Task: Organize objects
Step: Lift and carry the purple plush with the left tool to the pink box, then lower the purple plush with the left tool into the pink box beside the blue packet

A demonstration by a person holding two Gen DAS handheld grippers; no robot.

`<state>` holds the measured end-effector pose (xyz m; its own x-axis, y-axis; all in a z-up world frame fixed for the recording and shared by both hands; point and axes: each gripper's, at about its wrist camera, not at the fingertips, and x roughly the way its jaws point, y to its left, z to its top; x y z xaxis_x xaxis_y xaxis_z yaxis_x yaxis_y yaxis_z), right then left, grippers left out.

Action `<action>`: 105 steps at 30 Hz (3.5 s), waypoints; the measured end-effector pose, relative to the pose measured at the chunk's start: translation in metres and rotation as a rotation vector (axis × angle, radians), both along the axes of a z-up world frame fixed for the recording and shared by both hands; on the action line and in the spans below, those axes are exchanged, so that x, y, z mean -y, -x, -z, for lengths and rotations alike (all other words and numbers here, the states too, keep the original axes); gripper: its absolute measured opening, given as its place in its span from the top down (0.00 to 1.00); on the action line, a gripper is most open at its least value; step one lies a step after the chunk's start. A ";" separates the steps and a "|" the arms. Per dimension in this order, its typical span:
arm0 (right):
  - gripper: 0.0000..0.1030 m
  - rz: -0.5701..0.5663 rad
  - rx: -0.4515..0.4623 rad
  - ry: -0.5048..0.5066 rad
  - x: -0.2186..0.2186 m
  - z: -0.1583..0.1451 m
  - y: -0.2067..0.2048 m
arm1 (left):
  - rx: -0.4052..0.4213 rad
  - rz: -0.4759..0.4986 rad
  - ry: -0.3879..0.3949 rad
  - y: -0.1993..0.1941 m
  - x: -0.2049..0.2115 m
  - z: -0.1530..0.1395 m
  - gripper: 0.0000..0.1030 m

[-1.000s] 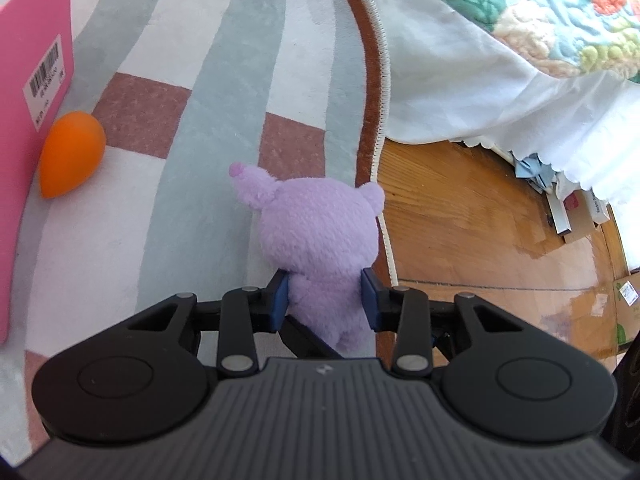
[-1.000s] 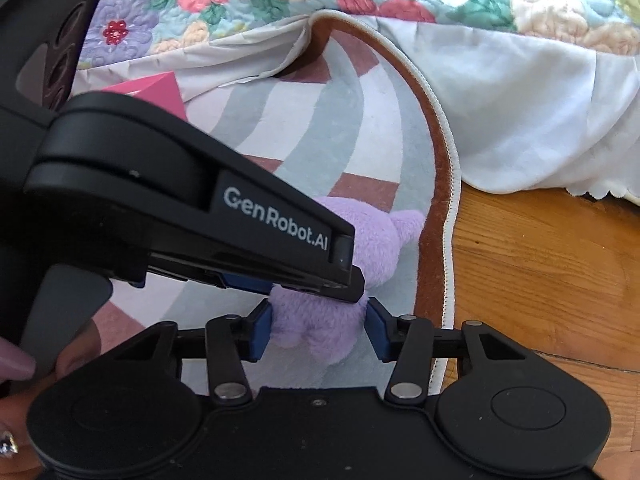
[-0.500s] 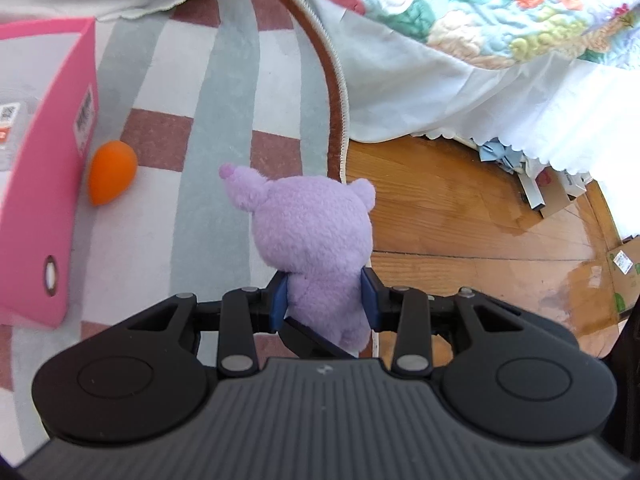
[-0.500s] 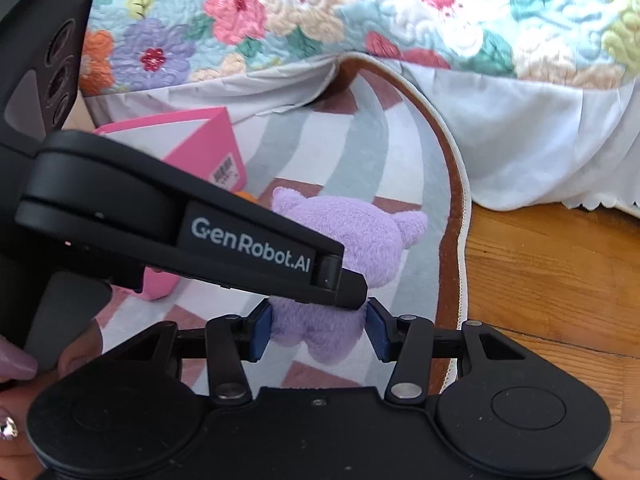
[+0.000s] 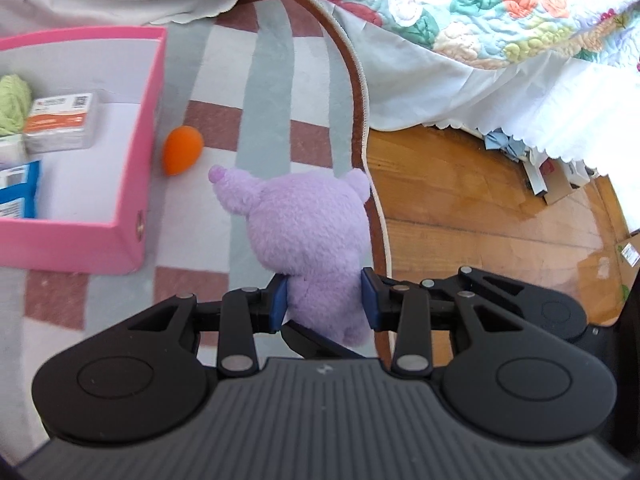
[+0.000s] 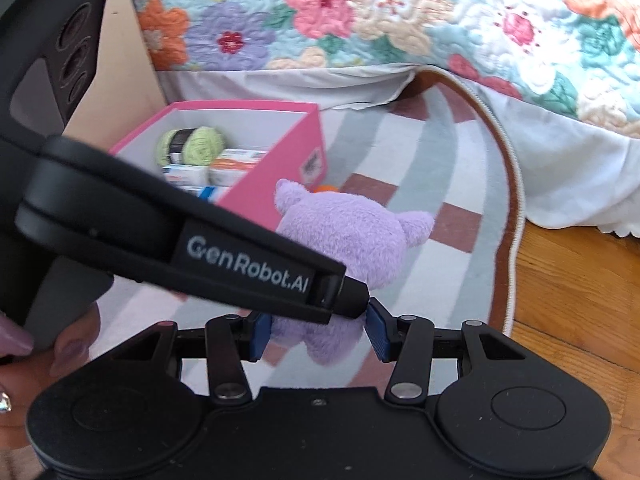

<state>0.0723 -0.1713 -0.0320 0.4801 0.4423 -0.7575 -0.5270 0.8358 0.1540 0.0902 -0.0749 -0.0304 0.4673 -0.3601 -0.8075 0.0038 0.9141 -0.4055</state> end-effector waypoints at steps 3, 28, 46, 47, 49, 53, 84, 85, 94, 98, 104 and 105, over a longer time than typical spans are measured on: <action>0.48 -0.025 -0.016 0.000 -0.006 -0.011 0.009 | -0.006 -0.003 -0.012 0.014 -0.005 -0.012 0.65; 0.48 -0.188 -0.020 0.012 -0.061 -0.060 0.058 | -0.009 -0.060 -0.038 0.082 -0.065 -0.059 0.65; 0.48 -0.205 0.048 -0.040 -0.101 -0.083 0.039 | 0.088 -0.100 -0.093 0.074 -0.109 -0.091 0.65; 0.48 -0.203 0.050 -0.046 -0.104 -0.083 0.036 | 0.090 -0.103 -0.092 0.071 -0.113 -0.091 0.65; 0.48 -0.198 0.054 -0.058 -0.109 -0.082 0.029 | 0.094 -0.108 -0.093 0.064 -0.120 -0.092 0.65; 0.48 -0.185 0.046 -0.079 -0.121 -0.077 0.013 | 0.092 -0.112 -0.095 0.047 -0.134 -0.087 0.65; 0.48 -0.062 -0.145 -0.077 -0.208 0.023 -0.100 | -0.048 -0.239 -0.027 -0.061 -0.220 0.034 0.64; 0.48 -0.058 -0.157 -0.079 -0.207 0.026 -0.101 | -0.052 -0.235 -0.032 -0.061 -0.219 0.036 0.64; 0.47 -0.027 -0.171 -0.031 -0.208 0.036 -0.104 | -0.058 -0.197 0.014 -0.067 -0.220 0.054 0.64; 0.47 -0.031 -0.158 0.034 -0.216 0.038 -0.101 | -0.067 -0.187 0.022 -0.068 -0.221 0.059 0.64; 0.44 -0.043 -0.168 0.018 -0.214 0.039 -0.102 | -0.102 -0.210 0.042 -0.068 -0.230 0.073 0.67; 0.44 -0.046 -0.164 0.018 -0.214 0.038 -0.102 | -0.109 -0.204 0.068 -0.068 -0.231 0.075 0.68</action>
